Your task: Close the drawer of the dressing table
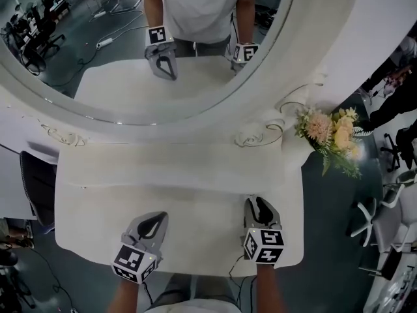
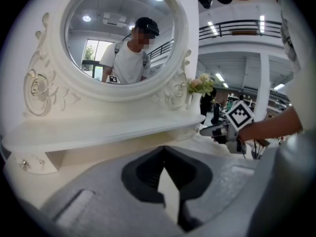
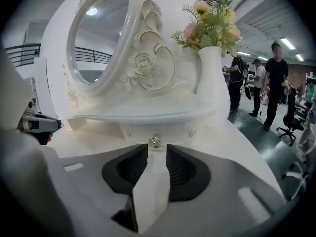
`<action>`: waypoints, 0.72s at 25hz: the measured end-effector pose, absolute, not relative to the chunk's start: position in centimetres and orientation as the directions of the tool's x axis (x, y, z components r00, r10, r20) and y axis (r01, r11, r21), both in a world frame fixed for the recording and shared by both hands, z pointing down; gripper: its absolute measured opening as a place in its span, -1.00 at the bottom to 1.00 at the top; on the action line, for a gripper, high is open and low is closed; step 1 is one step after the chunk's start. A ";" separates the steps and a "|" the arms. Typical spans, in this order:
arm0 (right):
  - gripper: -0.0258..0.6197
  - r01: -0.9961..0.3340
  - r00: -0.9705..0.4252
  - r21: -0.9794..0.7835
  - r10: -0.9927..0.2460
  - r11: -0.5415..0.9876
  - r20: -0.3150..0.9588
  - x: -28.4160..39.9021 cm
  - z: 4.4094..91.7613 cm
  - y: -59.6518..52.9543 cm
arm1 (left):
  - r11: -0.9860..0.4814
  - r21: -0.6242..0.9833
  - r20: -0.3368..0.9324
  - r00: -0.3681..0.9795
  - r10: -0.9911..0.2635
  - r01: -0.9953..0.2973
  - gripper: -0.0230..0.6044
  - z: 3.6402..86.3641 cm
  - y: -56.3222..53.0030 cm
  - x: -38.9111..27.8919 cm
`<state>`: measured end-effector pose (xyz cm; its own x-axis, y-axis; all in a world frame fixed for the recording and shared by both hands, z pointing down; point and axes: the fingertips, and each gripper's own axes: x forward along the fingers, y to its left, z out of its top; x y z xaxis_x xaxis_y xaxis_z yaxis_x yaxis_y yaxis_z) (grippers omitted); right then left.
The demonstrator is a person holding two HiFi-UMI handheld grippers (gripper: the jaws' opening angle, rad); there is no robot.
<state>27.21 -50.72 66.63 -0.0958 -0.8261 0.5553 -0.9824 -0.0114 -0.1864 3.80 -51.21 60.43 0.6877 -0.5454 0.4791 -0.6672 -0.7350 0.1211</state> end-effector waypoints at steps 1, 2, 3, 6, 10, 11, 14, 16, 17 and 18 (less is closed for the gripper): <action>-0.60 -0.982 -0.094 -0.190 -0.826 -0.016 0.556 27.2 66.5 -50.2 | -0.736 0.118 0.475 0.689 -0.547 -0.666 -0.93 60.1 -51.0 3.7; -0.60 -0.981 -0.094 -0.191 -0.825 -0.018 0.557 27.1 66.3 -49.7 | -0.737 0.116 0.470 0.690 -0.550 -0.666 -0.93 59.8 -50.9 3.6; -0.60 -0.981 -0.094 -0.191 -0.824 -0.017 0.558 27.0 66.0 -49.2 | -0.737 0.113 0.465 0.691 -0.553 -0.666 -0.93 59.5 -50.7 3.5; -0.60 -0.980 -0.090 -0.197 -0.830 -0.024 0.550 26.4 64.3 -47.4 | -0.743 0.109 0.454 0.698 -0.554 -0.660 -0.93 58.4 -49.9 3.2; -0.60 -0.983 -0.066 -0.178 -0.853 -0.032 0.518 25.5 61.3 -45.3 | -0.755 0.096 0.433 0.710 -0.556 -0.649 -0.93 56.5 -48.8 2.7; -0.60 -0.985 -0.063 -0.173 -0.857 -0.031 0.511 25.3 60.6 -44.8 | -0.758 0.092 0.425 0.714 -0.557 -0.646 -0.93 55.9 -48.5 2.6; -0.61 -0.989 -0.040 -0.143 -0.873 -0.035 0.486 24.9 58.3 -43.4 | -0.766 0.074 0.403 0.722 -0.563 -0.639 -0.93 54.0 -47.3 2.3; -0.61 -0.991 -0.031 -0.133 -0.883 -0.035 0.468 24.6 56.8 -42.8 | -0.767 0.063 0.385 0.725 -0.571 -0.638 -0.93 52.7 -46.8 1.9; -0.64 -0.991 -0.029 -0.130 -0.888 -0.034 0.460 24.4 56.2 -42.6 | -0.766 0.059 0.376 0.725 -0.576 -0.640 -0.93 52.1 -46.6 1.6; -0.68 -0.991 -0.030 -0.132 -0.891 -0.034 0.452 24.2 55.6 -42.3 | -0.765 0.056 0.368 0.726 -0.581 -0.641 -0.93 51.6 -46.5 1.4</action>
<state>24.17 -42.33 55.57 -0.0299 -0.8914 0.4523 -0.9907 -0.0337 -0.1318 1.38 -46.50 51.56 0.7262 -0.5810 0.3676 -0.6410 -0.7654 0.0565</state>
